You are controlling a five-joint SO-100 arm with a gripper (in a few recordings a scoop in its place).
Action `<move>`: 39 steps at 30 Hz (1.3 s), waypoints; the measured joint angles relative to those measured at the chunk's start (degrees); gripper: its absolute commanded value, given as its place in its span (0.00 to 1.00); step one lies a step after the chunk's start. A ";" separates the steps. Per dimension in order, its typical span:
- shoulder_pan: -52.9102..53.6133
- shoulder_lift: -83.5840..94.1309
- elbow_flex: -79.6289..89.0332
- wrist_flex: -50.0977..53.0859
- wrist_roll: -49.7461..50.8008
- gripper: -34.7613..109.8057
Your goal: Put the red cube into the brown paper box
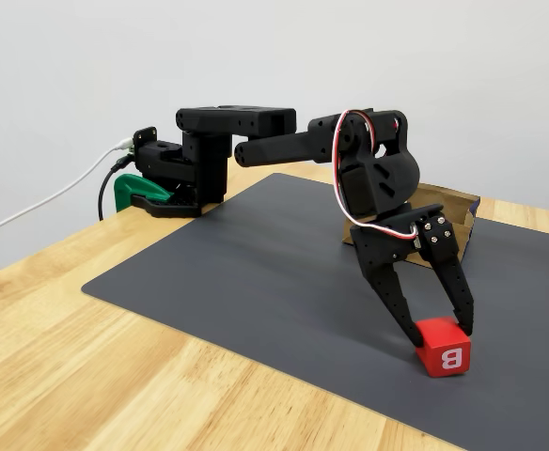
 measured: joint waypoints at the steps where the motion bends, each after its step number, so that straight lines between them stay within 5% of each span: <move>1: 0.00 0.00 0.00 0.00 0.09 0.29; 39: -0.44 25.58 19.34 7.91 16.35 0.26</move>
